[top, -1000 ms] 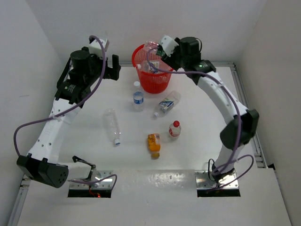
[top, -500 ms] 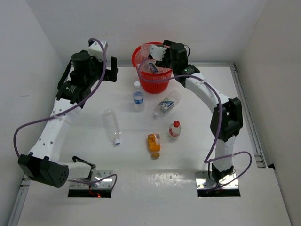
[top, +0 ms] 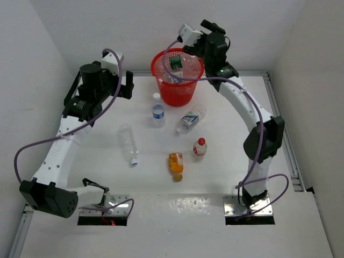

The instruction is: Put the plastic bottles in the bin

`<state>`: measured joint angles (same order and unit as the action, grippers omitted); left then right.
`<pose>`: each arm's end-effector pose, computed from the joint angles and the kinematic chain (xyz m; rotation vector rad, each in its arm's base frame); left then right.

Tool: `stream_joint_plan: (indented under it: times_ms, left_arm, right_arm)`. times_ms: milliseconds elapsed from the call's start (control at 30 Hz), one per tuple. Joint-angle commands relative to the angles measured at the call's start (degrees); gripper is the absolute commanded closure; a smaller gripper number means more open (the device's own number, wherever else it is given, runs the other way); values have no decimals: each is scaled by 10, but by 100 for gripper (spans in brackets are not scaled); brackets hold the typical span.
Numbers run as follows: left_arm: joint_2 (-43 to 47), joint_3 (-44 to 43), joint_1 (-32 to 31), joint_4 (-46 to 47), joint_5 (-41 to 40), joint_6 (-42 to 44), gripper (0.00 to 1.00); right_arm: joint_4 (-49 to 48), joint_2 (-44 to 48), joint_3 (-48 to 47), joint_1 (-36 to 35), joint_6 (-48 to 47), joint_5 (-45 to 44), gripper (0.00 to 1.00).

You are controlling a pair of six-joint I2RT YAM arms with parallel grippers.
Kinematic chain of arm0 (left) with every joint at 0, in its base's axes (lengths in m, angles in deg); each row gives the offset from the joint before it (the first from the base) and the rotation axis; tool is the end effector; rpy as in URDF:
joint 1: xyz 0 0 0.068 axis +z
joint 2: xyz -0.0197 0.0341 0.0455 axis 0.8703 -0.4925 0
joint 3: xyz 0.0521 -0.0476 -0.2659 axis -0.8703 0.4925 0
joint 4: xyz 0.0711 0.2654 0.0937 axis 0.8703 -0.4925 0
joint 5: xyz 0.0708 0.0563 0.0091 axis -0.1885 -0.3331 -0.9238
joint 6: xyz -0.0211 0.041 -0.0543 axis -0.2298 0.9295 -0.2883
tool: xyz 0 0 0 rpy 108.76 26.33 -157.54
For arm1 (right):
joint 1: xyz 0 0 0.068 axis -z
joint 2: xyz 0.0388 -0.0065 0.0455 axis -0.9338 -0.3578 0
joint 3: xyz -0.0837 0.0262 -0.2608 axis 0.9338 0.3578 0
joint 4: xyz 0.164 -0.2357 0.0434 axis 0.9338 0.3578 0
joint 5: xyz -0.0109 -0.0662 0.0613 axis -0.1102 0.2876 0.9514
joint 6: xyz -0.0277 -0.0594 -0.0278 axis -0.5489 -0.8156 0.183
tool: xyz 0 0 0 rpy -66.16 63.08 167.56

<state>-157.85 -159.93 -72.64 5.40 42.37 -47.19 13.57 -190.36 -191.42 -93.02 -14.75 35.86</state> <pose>0.3173 -0.0695 0.4347 0.2088 1.8244 -0.1690 0.4892 0.1982 0.4211 -0.7440 1.3198 -0.6532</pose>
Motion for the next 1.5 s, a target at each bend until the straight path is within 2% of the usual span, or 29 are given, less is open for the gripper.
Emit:
stream_joint_plan:
  times_ms: [0, 33, 67, 133, 167, 233, 300, 367, 433, 500, 600, 633, 700, 833, 1067, 1300, 1467]
  left_arm:
    - [45, 19, 10, -11, 84, 61, 0]
    - [51, 30, 10, -21, 135, 71, 0]
    - [56, 30, 10, -41, 165, 83, 2]
    - [64, 42, 10, -68, 274, 126, 3]
    - [72, 42, 10, -98, 316, 144, 4]
    - [87, 69, -18, -131, 383, 219, 4]
    - [100, 85, -70, -176, 403, 273, 6]
    - [105, 103, -103, -208, 425, 361, 7]
    - [99, 114, -158, -245, 425, 440, 9]
    - [80, 124, -214, -268, 410, 517, 10]
    - [67, 150, -270, -290, 365, 609, 11]
    - [61, 158, -302, -290, 353, 668, 11]
    - [53, 182, -342, -274, 320, 715, 11]
    - [26, 211, -388, -242, 280, 822, 10]
    - [-35, 263, -435, -167, 226, 986, 9]
    - [-99, 306, -440, -55, 194, 1062, 7]
    - [-138, 306, -440, -20, 189, 1100, 6]
  right_arm:
    - [94, 83, -10, 17, 130, 1, 11]
    - [117, 97, -6, 19, 154, 12, 11]
    - [199, 137, 7, 21, 218, 24, 12]
    - [245, 164, 29, 30, 260, 78, 14]
    - [328, 178, 44, 33, 300, 119, 15]
    - [378, 229, 100, 45, 362, 156, 15]
    - [423, 282, 134, 53, 391, 175, 15]
    - [438, 318, 204, 60, 413, 215, 15]
    - [452, 361, 261, 87, 442, 243, 15]
    - [483, 378, 276, 119, 454, 257, 15]
    - [525, 375, 259, 156, 463, 288, 15]
    - [534, 372, 253, 162, 467, 291, 15]
    - [561, 360, 227, 186, 479, 311, 15]
    - [578, 353, 205, 211, 497, 327, 15]
    - [602, 341, 177, 228, 495, 337, 14]
    - [605, 340, 180, 227, 484, 335, 14]
    - [606, 337, 185, 228, 472, 332, 14]
